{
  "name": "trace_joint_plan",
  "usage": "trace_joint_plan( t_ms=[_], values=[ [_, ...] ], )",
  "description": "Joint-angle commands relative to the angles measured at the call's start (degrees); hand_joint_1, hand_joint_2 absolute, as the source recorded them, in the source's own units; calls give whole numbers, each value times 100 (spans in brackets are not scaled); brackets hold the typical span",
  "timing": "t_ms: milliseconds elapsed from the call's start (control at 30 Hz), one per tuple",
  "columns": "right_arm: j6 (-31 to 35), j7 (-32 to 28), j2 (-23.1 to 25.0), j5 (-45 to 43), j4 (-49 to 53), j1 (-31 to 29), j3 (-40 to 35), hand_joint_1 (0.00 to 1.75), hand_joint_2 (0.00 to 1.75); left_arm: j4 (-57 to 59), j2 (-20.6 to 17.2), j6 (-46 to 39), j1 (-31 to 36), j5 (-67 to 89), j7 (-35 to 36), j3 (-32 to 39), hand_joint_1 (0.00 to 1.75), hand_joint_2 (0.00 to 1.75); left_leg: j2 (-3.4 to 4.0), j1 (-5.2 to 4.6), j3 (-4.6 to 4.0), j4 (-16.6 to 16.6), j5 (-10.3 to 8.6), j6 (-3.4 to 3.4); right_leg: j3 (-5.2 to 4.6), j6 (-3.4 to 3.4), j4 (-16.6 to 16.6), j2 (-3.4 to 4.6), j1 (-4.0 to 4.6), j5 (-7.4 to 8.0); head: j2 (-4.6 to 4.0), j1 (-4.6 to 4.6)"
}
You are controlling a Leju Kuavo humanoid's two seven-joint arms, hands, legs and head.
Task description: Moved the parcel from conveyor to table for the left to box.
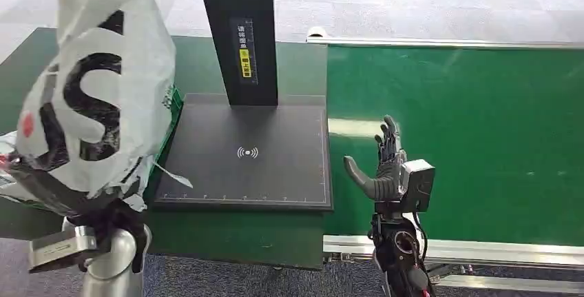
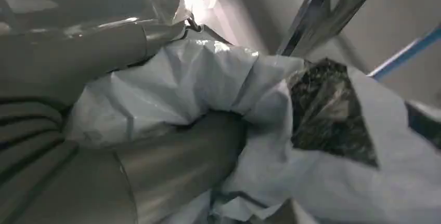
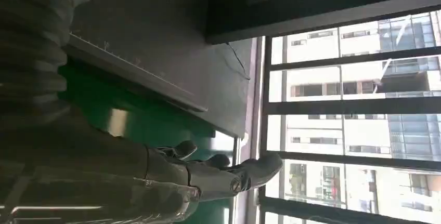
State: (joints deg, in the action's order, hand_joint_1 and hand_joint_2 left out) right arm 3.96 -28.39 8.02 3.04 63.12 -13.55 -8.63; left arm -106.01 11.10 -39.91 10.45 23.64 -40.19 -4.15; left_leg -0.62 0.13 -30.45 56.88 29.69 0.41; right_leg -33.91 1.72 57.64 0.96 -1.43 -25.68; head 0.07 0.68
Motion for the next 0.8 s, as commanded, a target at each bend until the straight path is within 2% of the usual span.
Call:
trace_joint_plan(
  t_ms=[33,67,100,133,167,267,300,333,367,400,433,533,567,633,800],
  values=[
    [107,-17,-184,-154,-289,-27,-133,0,175,-1173,32,-9,256,2949,19,936,175,0,17,3,7,-6,2,-7,3,-14,-6,6,4,2,0,0],
    [217,23,-191,-86,-18,195,-40,0,175,-828,28,-9,294,3861,19,1124,175,0,5,-1,15,-15,-2,-7,12,-15,-12,-8,1,0,0,2],
    [194,9,-227,-96,99,304,-18,0,175,-598,-134,-9,296,3795,19,1193,175,0,3,-4,25,-26,-5,-10,23,-20,-20,-14,-1,1,0,0],
    [-88,-42,-138,64,39,307,225,0,175,-361,24,-9,291,4003,19,1149,175,0,-6,-2,19,-17,-4,-8,18,-15,-13,-17,1,-2,0,0],
    [86,-4,-194,24,93,345,85,0,175,-32,75,-9,536,4121,19,1203,175,0,-13,-6,28,-27,-9,-9,26,-18,-20,-26,-2,-2,0,2],
    [150,80,-263,-84,180,361,-8,0,175,32,-1,-9,276,4134,19,1250,175,0,2,-9,29,-27,-9,-10,20,-19,-20,-12,-4,3,0,4],
    [-570,613,457,636,900,588,712,0,175,527,-721,-9,163,3414,19,1510,175,0,9,-11,35,-33,-10,-12,23,-22,-24,-7,-6,4,0,-2],
    [-566,358,250,766,770,654,884,0,175,568,-47,-9,342,4127,19,1393,175,0,1,-6,15,-12,-4,-7,10,-13,-10,-9,-3,0,0,4],
    [-407,140,121,593,397,498,730,0,175,1083,111,-9,355,4453,19,1484,175,0,21,-15,39,-36,-8,-19,13,-27,-12,6,-11,1,0,2],
    [-310,115,65,546,407,507,664,0,175,2388,363,-9,575,4990,19,2068,175,0,-17,-8,14,-15,-6,-9,14,-15,-7,-27,-4,-5,0,0],
    [-281,147,0,498,486,529,572,0,175,3338,185,-9,794,5186,637,2081,175,0,-21,-14,42,-37,-16,-9,34,-16,-26,-33,-9,0,0,4],
    [-284,213,-15,476,529,503,512,0,175,3866,-153,-9,866,5176,1248,1839,175,0,-37,-17,53,-54,-27,-12,50,-22,-40,-52,-10,6,0,0],
    [-286,224,-18,478,524,494,500,0,175,4014,-216,-9,888,5300,1544,1789,173,0,-30,-13,29,-20,-14,-5,31,-11,-16,-41,-8,1,0,-7],
    [-293,262,-14,493,479,443,461,0,175,4194,-538,-9,877,5420,2306,1432,175,0,24,-6,24,-16,-5,-9,9,-23,-10,6,-3,11,0,4],
    [-296,271,-10,501,480,434,447,0,175,4194,-625,-9,849,5460,2488,1346,175,0,30,-3,22,-10,-1,-9,7,-22,-6,13,0,8,0,0]
  ],
)
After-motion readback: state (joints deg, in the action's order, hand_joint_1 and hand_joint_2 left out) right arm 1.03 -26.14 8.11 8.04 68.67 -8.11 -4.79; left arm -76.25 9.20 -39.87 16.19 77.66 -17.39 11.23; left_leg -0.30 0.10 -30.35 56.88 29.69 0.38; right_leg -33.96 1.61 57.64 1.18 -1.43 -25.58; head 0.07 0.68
